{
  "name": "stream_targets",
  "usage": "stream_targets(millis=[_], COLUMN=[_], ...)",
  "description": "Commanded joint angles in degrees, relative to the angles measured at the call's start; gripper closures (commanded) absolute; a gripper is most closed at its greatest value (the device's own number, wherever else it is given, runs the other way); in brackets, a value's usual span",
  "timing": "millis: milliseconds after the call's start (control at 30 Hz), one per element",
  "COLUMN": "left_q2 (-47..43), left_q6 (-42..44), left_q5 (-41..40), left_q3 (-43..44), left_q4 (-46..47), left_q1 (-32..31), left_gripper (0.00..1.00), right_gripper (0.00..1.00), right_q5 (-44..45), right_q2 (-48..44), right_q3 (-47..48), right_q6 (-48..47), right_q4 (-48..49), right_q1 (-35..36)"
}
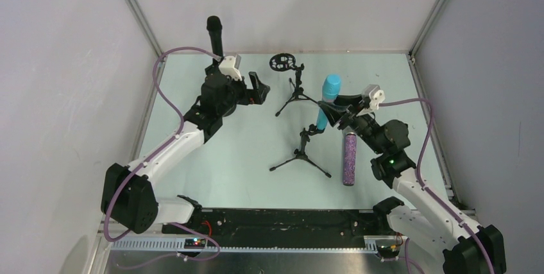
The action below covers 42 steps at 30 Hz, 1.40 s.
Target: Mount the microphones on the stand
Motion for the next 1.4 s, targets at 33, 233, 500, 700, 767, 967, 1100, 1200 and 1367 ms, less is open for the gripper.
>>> stream_targets(millis=[33, 233, 500, 700, 767, 967, 1100, 1200, 1367], left_q2=[0.1, 0.3, 0.5, 0.7, 0.9, 0.9, 1.1, 1.1, 1.0], left_q6=[-0.8, -0.9, -0.3, -0.7, -0.8, -0.4, -0.3, -0.3, 0.2], left_q5=[1.0, 1.3, 1.9, 2.0, 2.0, 1.7, 1.9, 1.9, 1.8], left_q3=[1.8, 1.9, 2.0, 2.0, 2.0, 1.9, 1.9, 1.9, 2.0], left_q4=[1.6, 1.6, 1.6, 1.6, 1.6, 1.7, 1.6, 1.6, 1.6], left_q1=[-0.3, -0.4, -0.7, -1.1, -1.4, -1.9, -2.3, -2.6, -2.8], left_gripper=[0.02, 0.02, 0.02, 0.02, 0.02, 0.02, 0.02, 0.02, 0.01], right_gripper=[1.00, 1.00, 1.00, 1.00, 1.00, 1.00, 1.00, 1.00, 1.00], right_q5=[-0.6, -1.6, -1.9, -2.0, -1.9, -1.6, -1.3, -1.2, -0.9], right_q2=[-0.9, -0.5, -0.4, -0.4, -0.4, -0.4, -0.5, -0.4, -0.1], right_q3=[-3.0, -5.3, -7.2, -8.9, -9.7, -10.8, -11.6, -12.6, -14.0], right_q6=[-1.6, -0.9, -0.5, 0.1, 0.2, 0.9, 0.8, 0.6, 0.6], right_q4=[2.5, 4.7, 4.2, 3.7, 3.8, 2.7, 2.5, 2.7, 3.1], right_q1=[-0.1, -0.3, -0.4, -0.3, -0.3, -0.2, 0.2, 0.3, 0.7])
